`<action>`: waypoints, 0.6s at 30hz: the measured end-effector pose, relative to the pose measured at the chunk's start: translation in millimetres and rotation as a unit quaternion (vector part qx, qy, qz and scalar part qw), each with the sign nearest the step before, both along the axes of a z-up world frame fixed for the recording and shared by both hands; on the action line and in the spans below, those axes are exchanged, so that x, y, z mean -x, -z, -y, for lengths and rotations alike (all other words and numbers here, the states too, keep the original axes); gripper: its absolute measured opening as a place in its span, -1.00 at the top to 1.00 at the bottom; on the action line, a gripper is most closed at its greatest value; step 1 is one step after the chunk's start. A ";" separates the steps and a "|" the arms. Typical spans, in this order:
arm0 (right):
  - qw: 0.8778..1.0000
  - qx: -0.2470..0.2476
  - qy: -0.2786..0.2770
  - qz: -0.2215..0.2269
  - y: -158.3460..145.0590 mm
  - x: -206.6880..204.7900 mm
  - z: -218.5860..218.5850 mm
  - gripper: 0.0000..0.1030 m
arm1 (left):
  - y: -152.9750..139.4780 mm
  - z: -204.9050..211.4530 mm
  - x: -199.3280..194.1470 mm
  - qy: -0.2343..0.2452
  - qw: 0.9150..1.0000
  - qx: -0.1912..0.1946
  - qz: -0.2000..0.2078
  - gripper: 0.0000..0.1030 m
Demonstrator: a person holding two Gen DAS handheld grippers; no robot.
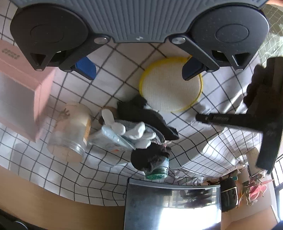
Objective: Organize soft objects
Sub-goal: 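Reach the right tool to the yellow round sponge and grasp it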
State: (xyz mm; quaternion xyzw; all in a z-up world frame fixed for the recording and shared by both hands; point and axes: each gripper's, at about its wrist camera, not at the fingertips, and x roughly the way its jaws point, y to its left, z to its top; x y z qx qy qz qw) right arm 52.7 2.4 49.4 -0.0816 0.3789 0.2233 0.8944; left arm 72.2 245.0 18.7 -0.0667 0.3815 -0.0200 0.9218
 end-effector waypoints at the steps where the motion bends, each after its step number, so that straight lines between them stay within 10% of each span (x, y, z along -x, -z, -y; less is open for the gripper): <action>1: 1.000 0.000 -0.004 0.002 -0.1 -3.2 -2.8 -1.00 | -1.2 -1.2 3.6 0.002 1.000 0.003 0.002 0.71; 10: 0.998 -0.009 -0.067 0.000 12.2 -8.1 -38.8 -1.00 | -28.6 -6.6 33.9 0.023 0.998 0.049 0.024 0.71; 18: 0.998 -0.034 -0.014 -0.045 37.4 -40.2 -46.5 -1.00 | -31.4 -8.4 39.3 0.044 0.995 0.085 0.010 0.71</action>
